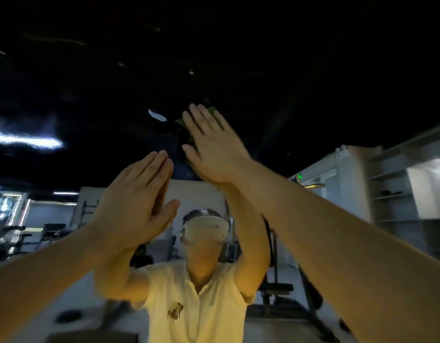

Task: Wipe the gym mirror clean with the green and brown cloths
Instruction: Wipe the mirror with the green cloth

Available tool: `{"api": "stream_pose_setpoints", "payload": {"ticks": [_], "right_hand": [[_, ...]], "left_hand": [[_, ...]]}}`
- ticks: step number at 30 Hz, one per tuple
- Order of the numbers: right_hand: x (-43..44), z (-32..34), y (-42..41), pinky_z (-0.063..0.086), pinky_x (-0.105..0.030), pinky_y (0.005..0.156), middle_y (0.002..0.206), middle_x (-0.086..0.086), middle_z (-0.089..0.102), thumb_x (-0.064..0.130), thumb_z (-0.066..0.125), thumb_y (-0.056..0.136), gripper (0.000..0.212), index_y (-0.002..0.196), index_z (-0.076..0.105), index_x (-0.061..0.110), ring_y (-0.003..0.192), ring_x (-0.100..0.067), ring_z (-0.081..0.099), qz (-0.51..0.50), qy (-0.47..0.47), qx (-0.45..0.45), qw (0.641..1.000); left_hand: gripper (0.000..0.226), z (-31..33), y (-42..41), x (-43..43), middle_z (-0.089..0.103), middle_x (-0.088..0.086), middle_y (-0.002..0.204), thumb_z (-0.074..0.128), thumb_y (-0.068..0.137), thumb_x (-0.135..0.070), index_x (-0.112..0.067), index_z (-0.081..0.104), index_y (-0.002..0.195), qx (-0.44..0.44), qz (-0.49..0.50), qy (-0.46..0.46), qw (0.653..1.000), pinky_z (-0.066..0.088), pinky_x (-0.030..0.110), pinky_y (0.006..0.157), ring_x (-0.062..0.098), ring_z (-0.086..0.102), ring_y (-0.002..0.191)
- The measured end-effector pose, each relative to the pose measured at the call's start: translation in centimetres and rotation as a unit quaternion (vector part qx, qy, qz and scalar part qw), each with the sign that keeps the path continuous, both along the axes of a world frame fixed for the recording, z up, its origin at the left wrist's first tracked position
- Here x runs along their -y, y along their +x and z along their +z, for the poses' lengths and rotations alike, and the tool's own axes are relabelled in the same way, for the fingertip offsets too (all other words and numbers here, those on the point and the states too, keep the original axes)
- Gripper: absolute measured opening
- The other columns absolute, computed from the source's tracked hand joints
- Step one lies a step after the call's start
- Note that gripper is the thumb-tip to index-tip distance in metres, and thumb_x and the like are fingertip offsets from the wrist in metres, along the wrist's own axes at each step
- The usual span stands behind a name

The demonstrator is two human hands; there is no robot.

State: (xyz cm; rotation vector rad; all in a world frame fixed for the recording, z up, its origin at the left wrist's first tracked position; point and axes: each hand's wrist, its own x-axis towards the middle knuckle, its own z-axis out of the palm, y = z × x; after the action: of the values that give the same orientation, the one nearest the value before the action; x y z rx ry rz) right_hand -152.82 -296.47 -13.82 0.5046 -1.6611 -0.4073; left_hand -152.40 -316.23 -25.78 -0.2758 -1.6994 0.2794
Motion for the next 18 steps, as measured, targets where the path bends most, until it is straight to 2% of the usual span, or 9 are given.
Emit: {"api": "stream_pose_setpoints", "payload": {"ticks": [1, 3, 6, 9, 11, 14, 16, 18], "right_hand": [[-1.6, 0.2, 0.0, -0.002, -0.041, 0.129, 0.173, -0.01, 0.005, 0.049, 0.025, 0.107, 0.07, 0.165, 0.009, 0.014, 0.159, -0.022, 0.001, 0.007, -0.017, -0.005, 1.0], [-6.0, 0.7, -0.2, 0.004, -0.044, 0.13, 0.172, -0.011, 0.008, 0.049, 0.026, 0.106, 0.071, 0.165, 0.011, 0.012, 0.159, -0.025, 0.005, -0.005, -0.133, -0.027, 0.991], [-11.5, 0.2, -0.3, 0.005, -0.047, 0.129, 0.172, -0.014, 0.003, 0.05, 0.016, 0.108, 0.071, 0.164, 0.003, 0.008, 0.159, -0.027, 0.001, -0.06, -0.308, -0.014, 0.949], [-8.4, -1.8, 0.1, 0.005, -0.05, 0.128, 0.171, -0.02, 0.002, 0.047, 0.011, 0.108, 0.071, 0.163, 0.002, 0.003, 0.159, -0.032, 0.0, -0.062, -0.377, 0.002, 0.924], [-3.8, -4.2, 0.2, 0.005, -0.053, 0.128, 0.17, -0.022, 0.007, 0.049, 0.007, 0.107, 0.072, 0.162, 0.009, 0.003, 0.159, -0.035, 0.003, -0.055, -0.332, 0.002, 0.942], [2.4, -9.1, 0.3, 0.003, -0.053, 0.127, 0.17, -0.021, 0.002, 0.049, 0.008, 0.107, 0.071, 0.162, 0.006, 0.005, 0.159, -0.034, -0.003, -0.016, -0.173, 0.01, 0.985], [3.3, -11.8, 0.5, -0.001, -0.05, 0.128, 0.171, -0.017, -0.001, 0.046, 0.016, 0.109, 0.068, 0.163, 0.005, 0.007, 0.159, -0.03, -0.005, -0.003, -0.078, 0.035, 0.996], [0.9, -12.3, 0.4, -0.008, -0.046, 0.128, 0.172, -0.013, 0.001, 0.047, 0.023, 0.109, 0.068, 0.164, 0.008, 0.011, 0.159, -0.026, -0.005, -0.007, -0.019, 0.039, 0.999]], "left_hand": [[0.083, 0.0, 0.0, 0.0, 0.02, 0.011, 0.17, 0.025, 0.1, -0.065, -0.008, 0.027, 0.161, 0.004, 0.0, 0.004, 1.0, 0.014, 0.04, 0.126, 0.024, 0.017, 0.158], [0.083, -0.1, -0.1, 0.0, 0.017, 0.009, 0.171, 0.023, 0.1, -0.065, -0.01, 0.023, 0.162, 0.006, 0.001, 0.015, 1.0, 0.014, 0.041, 0.127, 0.023, 0.014, 0.159], [0.082, -0.4, -0.4, -0.3, 0.013, 0.008, 0.172, 0.024, 0.1, -0.064, -0.011, 0.02, 0.163, 0.002, -0.008, 0.025, 1.0, 0.006, 0.037, 0.128, 0.022, 0.01, 0.159], [0.08, -0.7, -0.5, -0.7, 0.01, 0.009, 0.172, 0.025, 0.102, -0.059, -0.008, 0.018, 0.163, -0.003, -0.022, 0.03, 0.999, 0.003, 0.038, 0.128, 0.022, 0.005, 0.16], [0.081, -0.7, -0.5, -0.7, 0.007, 0.011, 0.172, 0.023, 0.102, -0.059, -0.007, 0.016, 0.164, 0.005, -0.019, 0.024, 0.999, 0.007, 0.041, 0.129, 0.022, 0.003, 0.16], [0.083, -0.8, 0.2, -0.3, 0.01, 0.016, 0.171, 0.021, 0.102, -0.06, -0.002, 0.017, 0.163, 0.019, -0.007, 0.033, 0.999, 0.012, 0.046, 0.129, 0.026, 0.006, 0.16], [0.081, -2.0, 0.6, 0.1, 0.017, 0.023, 0.169, 0.023, 0.103, -0.055, 0.004, 0.025, 0.159, 0.011, -0.012, 0.055, 0.998, 0.017, 0.051, 0.128, 0.032, 0.013, 0.158], [0.078, -3.8, 0.8, 0.4, 0.017, 0.024, 0.168, 0.027, 0.104, -0.052, 0.005, 0.027, 0.157, 0.002, -0.016, 0.047, 0.999, 0.016, 0.05, 0.128, 0.033, 0.012, 0.159]]}}
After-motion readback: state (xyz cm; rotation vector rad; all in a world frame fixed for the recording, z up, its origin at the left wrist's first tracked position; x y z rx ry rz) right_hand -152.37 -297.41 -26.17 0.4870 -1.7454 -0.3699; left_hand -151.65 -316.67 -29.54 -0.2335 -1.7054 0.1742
